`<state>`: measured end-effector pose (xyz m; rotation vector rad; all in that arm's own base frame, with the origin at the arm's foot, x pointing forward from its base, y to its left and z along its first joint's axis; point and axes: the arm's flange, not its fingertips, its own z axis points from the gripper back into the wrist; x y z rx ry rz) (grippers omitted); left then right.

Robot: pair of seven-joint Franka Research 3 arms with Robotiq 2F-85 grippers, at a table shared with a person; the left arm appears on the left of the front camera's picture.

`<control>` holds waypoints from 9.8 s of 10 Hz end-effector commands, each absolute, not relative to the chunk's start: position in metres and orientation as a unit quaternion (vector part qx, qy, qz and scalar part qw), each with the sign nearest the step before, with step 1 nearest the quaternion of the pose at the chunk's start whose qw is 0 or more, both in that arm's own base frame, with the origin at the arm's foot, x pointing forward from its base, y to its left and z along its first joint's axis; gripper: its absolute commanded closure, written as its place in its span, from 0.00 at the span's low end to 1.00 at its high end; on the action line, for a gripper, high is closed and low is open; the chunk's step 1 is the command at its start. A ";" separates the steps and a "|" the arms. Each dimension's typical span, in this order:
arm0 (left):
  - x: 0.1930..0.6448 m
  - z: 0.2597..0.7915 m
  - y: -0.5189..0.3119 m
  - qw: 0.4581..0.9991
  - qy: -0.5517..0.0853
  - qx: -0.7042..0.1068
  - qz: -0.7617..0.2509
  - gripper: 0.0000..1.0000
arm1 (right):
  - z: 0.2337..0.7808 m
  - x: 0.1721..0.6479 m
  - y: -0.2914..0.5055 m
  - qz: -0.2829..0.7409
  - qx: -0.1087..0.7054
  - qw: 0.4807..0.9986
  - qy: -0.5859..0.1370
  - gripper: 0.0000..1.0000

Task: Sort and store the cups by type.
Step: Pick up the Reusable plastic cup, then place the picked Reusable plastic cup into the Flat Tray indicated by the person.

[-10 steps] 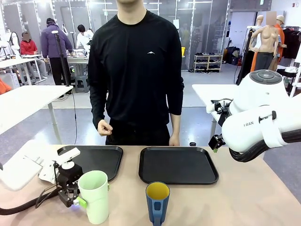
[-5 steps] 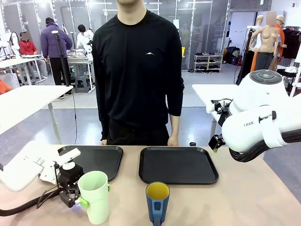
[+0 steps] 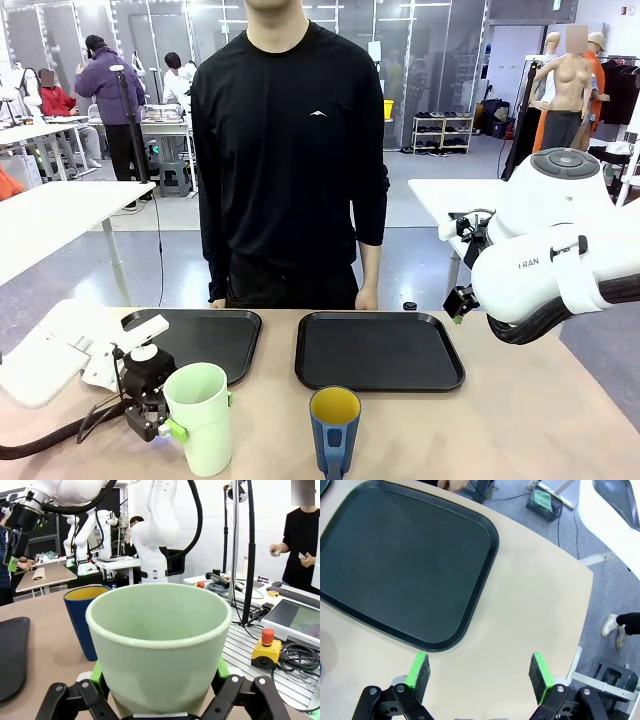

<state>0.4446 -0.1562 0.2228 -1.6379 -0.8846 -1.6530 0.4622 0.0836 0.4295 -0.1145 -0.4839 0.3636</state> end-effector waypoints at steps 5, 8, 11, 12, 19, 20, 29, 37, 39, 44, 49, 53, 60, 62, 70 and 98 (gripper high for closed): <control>0.423 0.262 -0.113 0.377 -0.347 -0.580 -0.633 0.60 | 0.429 0.462 0.083 0.180 -0.064 0.952 -0.238 0.00; 0.423 0.312 -0.077 0.374 -0.400 -0.551 -0.630 0.60 | 0.429 0.462 0.083 0.180 -0.064 0.952 -0.238 0.00; 0.427 0.321 -0.062 0.379 -0.422 -0.554 -0.610 0.60 | 0.429 0.462 0.083 0.180 -0.064 0.952 -0.238 0.00; 0.426 0.322 -0.060 0.381 -0.425 -0.551 -0.608 0.60 | 0.429 0.462 0.083 0.180 -0.064 0.952 -0.238 0.00; 0.431 0.321 -0.055 0.384 -0.414 -0.548 -0.617 0.60 | 0.429 0.462 0.083 0.180 -0.064 0.952 -0.238 0.00; 0.431 0.321 -0.055 0.384 -0.414 -0.548 -0.617 0.60 | 0.429 0.462 0.083 0.180 -0.064 0.952 -0.238 0.00; 0.431 0.321 -0.055 0.384 -0.414 -0.548 -0.617 0.60 | 0.429 0.462 0.083 0.180 -0.064 0.952 -0.238 0.00; 0.431 0.321 -0.055 0.384 -0.414 -0.548 -0.617 0.60 | 0.429 0.462 0.083 0.180 -0.064 0.952 -0.238 0.00; 0.431 0.321 -0.055 0.384 -0.414 -0.548 -0.617 0.60 | 0.429 0.462 0.083 0.180 -0.064 0.952 -0.238 0.00; 0.431 0.321 -0.055 0.384 -0.414 -0.548 -0.617 0.60 | 0.429 0.462 0.083 0.180 -0.064 0.952 -0.238 0.00; 0.484 0.327 -0.105 0.386 -0.426 -0.532 -0.622 0.10 | 0.429 0.462 0.083 0.180 -0.064 0.952 -0.238 0.00; 0.516 0.345 -0.175 0.376 -0.439 -0.538 -0.613 0.10 | 0.429 0.462 0.083 0.180 -0.064 0.952 -0.238 0.00; 0.512 0.345 -0.184 0.368 -0.440 -0.543 -0.614 0.10 | 0.429 0.462 0.083 0.180 -0.064 0.952 -0.238 0.00; 0.530 0.336 -0.203 0.370 -0.467 -0.511 -0.619 0.10 | 0.429 0.462 0.083 0.180 -0.064 0.952 -0.238 0.00; 0.593 0.313 -0.340 0.390 -0.492 -0.530 -0.570 0.10 | 0.429 0.462 0.083 0.180 -0.064 0.952 -0.238 0.00; 0.637 0.232 -0.397 0.484 -0.478 -0.512 -0.525 0.00 | 0.429 0.462 0.083 0.180 -0.064 0.952 -0.238 0.00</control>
